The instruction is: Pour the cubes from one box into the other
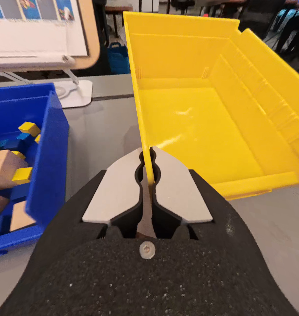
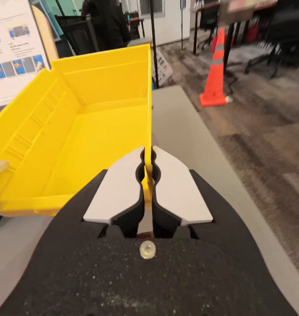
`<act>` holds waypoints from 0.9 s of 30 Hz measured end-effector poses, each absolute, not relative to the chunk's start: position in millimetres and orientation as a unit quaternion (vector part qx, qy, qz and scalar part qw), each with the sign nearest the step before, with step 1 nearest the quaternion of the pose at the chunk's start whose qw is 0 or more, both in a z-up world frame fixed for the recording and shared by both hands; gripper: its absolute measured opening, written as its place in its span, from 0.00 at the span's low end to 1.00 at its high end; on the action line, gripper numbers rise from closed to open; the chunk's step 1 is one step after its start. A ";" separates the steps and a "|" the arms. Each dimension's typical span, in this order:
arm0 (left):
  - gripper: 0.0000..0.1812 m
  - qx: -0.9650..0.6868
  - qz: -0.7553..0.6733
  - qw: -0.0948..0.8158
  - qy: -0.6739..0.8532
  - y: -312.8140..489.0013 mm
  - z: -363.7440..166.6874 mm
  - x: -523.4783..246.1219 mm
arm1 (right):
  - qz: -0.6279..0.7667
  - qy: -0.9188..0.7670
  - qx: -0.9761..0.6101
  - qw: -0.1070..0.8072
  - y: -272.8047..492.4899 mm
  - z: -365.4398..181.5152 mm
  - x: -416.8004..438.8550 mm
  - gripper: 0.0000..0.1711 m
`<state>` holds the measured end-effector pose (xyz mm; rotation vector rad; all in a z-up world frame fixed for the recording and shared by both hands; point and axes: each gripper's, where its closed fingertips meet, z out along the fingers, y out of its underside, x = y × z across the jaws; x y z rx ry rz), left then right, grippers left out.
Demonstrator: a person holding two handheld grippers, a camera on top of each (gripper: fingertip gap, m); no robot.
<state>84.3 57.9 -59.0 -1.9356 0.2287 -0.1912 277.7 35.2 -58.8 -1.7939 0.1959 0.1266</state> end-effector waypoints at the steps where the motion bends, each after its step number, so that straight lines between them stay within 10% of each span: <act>1: 0.02 -0.825 -0.075 0.551 0.099 60.5 -67.8 88.3 | 0.076 0.101 -0.788 0.603 37.8 -72.9 281.3 0.02; 13: 0.06 -0.848 -0.099 0.506 0.128 74.6 -121.9 94.8 | 0.065 0.110 -0.830 0.543 60.2 -116.5 288.3 0.05; 18: 0.24 -0.818 -0.148 0.522 0.188 48.0 -79.7 79.7 | 0.064 0.116 -0.806 0.578 43.0 -85.9 301.4 0.21; 27: 0.29 -0.780 -0.058 0.610 0.126 35.2 -12.6 -165.2 | 0.043 -0.046 -0.756 0.652 27.4 0.2 189.9 0.26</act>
